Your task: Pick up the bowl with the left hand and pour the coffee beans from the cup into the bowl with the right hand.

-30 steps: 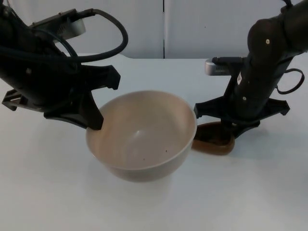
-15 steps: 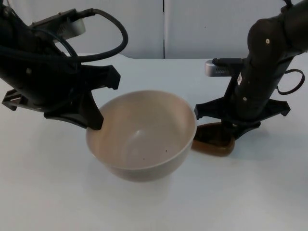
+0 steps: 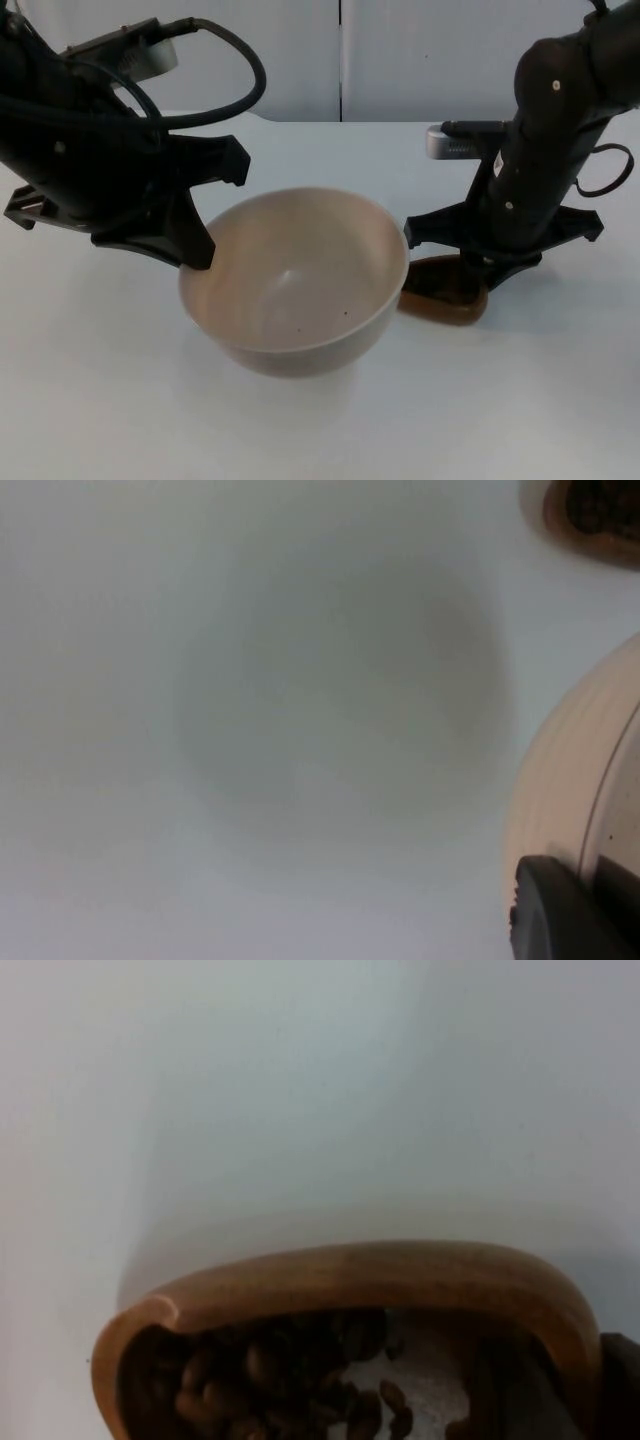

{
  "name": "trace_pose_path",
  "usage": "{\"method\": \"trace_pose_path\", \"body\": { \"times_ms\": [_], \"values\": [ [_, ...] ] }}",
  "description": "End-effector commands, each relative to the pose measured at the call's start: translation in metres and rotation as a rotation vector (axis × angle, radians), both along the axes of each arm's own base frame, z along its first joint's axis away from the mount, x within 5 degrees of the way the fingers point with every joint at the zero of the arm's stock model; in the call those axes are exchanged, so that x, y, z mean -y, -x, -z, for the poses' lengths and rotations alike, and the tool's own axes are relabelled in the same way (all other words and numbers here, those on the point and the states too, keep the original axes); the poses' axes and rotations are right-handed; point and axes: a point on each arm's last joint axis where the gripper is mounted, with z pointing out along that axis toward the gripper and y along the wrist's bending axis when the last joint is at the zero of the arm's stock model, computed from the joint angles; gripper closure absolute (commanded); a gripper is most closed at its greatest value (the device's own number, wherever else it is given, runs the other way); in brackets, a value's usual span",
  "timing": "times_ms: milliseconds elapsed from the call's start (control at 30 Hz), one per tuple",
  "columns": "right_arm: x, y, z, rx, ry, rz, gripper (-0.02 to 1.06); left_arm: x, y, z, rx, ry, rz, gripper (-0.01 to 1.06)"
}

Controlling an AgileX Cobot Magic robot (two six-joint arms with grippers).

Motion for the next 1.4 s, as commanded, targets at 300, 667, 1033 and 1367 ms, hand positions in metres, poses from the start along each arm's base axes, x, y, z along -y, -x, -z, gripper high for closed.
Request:
{"method": "trace_pose_path", "body": {
  "times_ms": [300, 667, 1033, 1367],
  "values": [
    [0.001, 0.002, -0.034, 0.044, -0.009, -0.021, 1.04, 0.002, 0.000, -0.002, 0.004, 0.014, -0.006, 1.05],
    [0.005, 0.009, -0.083, 0.106, -0.027, -0.059, 1.04, 0.002, -0.001, -0.002, 0.006, 0.013, -0.006, 1.05],
    [0.035, 0.033, -0.164, 0.158, -0.022, -0.119, 1.04, 0.002, -0.001, -0.002, 0.006, 0.012, -0.005, 1.05],
    [0.057, 0.066, -0.212, 0.135, 0.020, -0.203, 1.04, 0.002, -0.001, -0.002, 0.006, 0.016, -0.025, 1.05]
  ]
}}
